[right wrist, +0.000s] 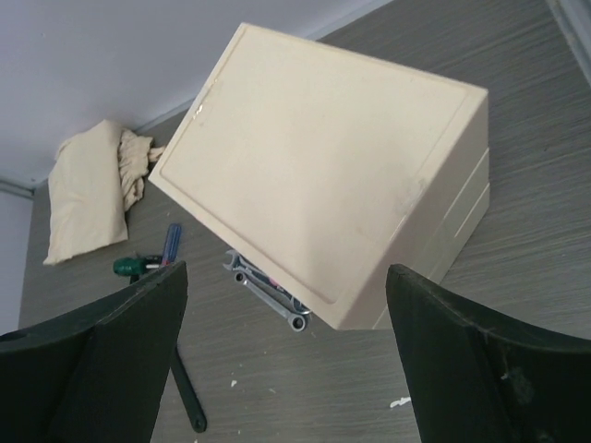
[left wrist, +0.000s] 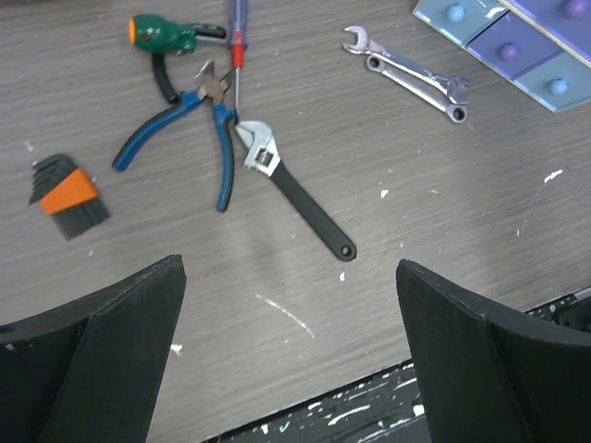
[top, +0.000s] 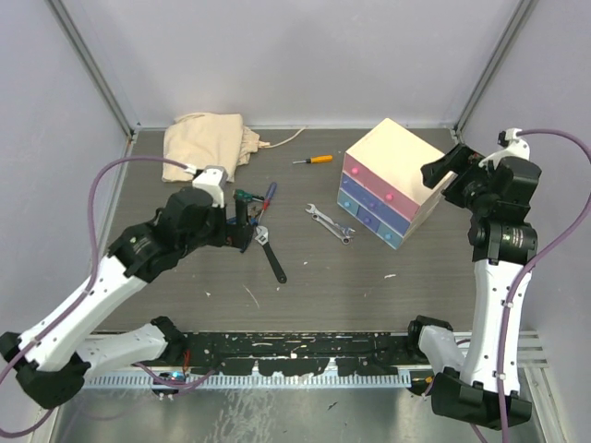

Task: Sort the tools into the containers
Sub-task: Open the drawer in the storage box.

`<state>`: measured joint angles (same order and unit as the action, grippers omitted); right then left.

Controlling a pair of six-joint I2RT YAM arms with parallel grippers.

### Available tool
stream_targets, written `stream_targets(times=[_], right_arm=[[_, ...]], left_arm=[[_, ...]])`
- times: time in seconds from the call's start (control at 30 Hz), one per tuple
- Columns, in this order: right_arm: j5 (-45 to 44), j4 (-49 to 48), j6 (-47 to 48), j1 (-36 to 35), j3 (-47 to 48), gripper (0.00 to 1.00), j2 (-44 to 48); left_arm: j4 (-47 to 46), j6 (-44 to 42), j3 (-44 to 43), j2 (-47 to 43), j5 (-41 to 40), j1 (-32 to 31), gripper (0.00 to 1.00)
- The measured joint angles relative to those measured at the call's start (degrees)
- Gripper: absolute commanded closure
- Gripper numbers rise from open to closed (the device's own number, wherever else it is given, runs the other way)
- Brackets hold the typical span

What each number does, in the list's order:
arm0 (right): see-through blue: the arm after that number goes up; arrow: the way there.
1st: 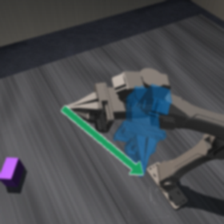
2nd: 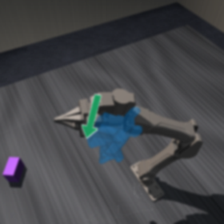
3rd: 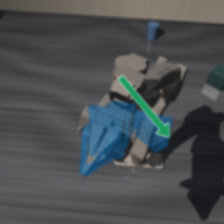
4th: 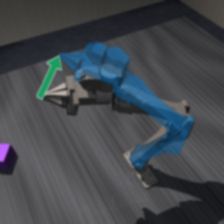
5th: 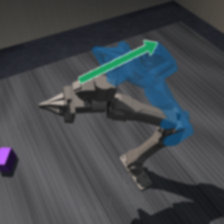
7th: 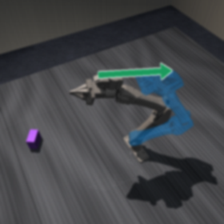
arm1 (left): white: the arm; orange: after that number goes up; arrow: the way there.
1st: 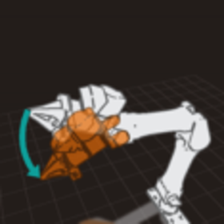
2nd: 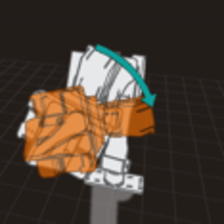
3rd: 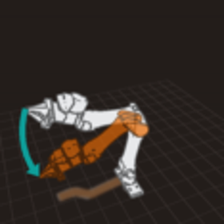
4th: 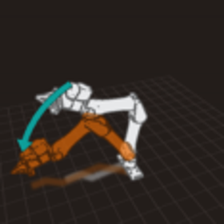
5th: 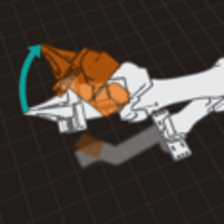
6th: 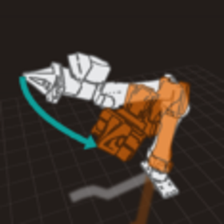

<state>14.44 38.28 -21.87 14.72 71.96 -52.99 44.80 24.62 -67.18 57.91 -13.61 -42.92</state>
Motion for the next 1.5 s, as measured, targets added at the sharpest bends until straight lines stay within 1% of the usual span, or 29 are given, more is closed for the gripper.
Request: stream_targets(times=[0.17, 0.27, 0.33, 0.5, 0.57, 0.63, 0.73, 0.93, 0.97, 1.03, 1.1, 1.2, 1.37, 1.5], right_arm=[[4.7, 1.4, 0.5, -0.3, -2.2, 0.09, 0.1], [6.8, 3.0, 2.1, -1.6, -2.3, 0.09, -1.0], [7.4, 3.8, 3.8, -3.3, -2.3, 0.09, -1.6], [6.4, 6.3, 9.2, -10.7, -1.7, 0.08, -2.8], [5.3, 7.2, 10.7, -11.9, -1.1, 0.08, -2.8], [3.8, 7.3, 11.1, -11.9, -0.5, 0.08, -2.9], [-1.8, 7.2, 10.2, -11.9, 0.9, 0.08, -2.9], [-12.9, 6.9, 4.5, -11.9, 3.3, 0.07, -4.8], [-14.2, 6.8, 3.6, -11.9, 3.7, 0.1, -5.6], [-15.1, 6.3, 2.9, -11.9, 3.8, 0.15, -7.0], [-14.8, 6.0, 2.6, -11.9, 4.2, 0.15, -8.6], [-14.6, 6.8, 3.0, -12.8, 8.6, 0.15, -12.3], [-15.4, 5.3, 3.8, -18.0, 16.0, 0.15, -18.5], [-15.1, 4.8, 4.0, -19.9, 16.0, 0.15, -19.9]], left_arm=[[4.2, 1.2, 4.0, -8.5, -1.6, 0.1, 0.02], [5.8, 1.7, 6.4, -12.0, -2.1, 0.1, 0.02], [6.7, 1.8, 7.6, -13.2, -2.3, 0.2, 0.02], [8.0, 2.1, 8.7, -14.3, -2.2, 0.2, 0.02], [7.8, 2.2, 9.0, -14.3, -1.9, 0.2, 0.02], [7.5, 2.2, 9.4, -14.1, -1.2, 0.2, 0.02], [7.0, 2.5, 9.5, -13.0, -0.1, 0.2, 0.02], [6.5, 2.9, 9.5, -10.6, 0.3, 0.2, 0.02], [6.3, 2.9, 9.4, -10.2, 0.3, 0.2, 0.02], [6.2, 2.8, 9.4, -9.4, 0.3, 0.2, 0.02], [6.0, 2.5, 9.2, -8.1, 0.0, 0.2, 0.02], [5.6, 1.4, 8.8, -6.1, -1.0, 0.4, 0.02], [3.0, -1.4, 8.3, -3.1, -1.5, 2.9, 0.02], [0.1, -4.2, 6.3, 1.0, -1.0, 5.3, 0.02]])
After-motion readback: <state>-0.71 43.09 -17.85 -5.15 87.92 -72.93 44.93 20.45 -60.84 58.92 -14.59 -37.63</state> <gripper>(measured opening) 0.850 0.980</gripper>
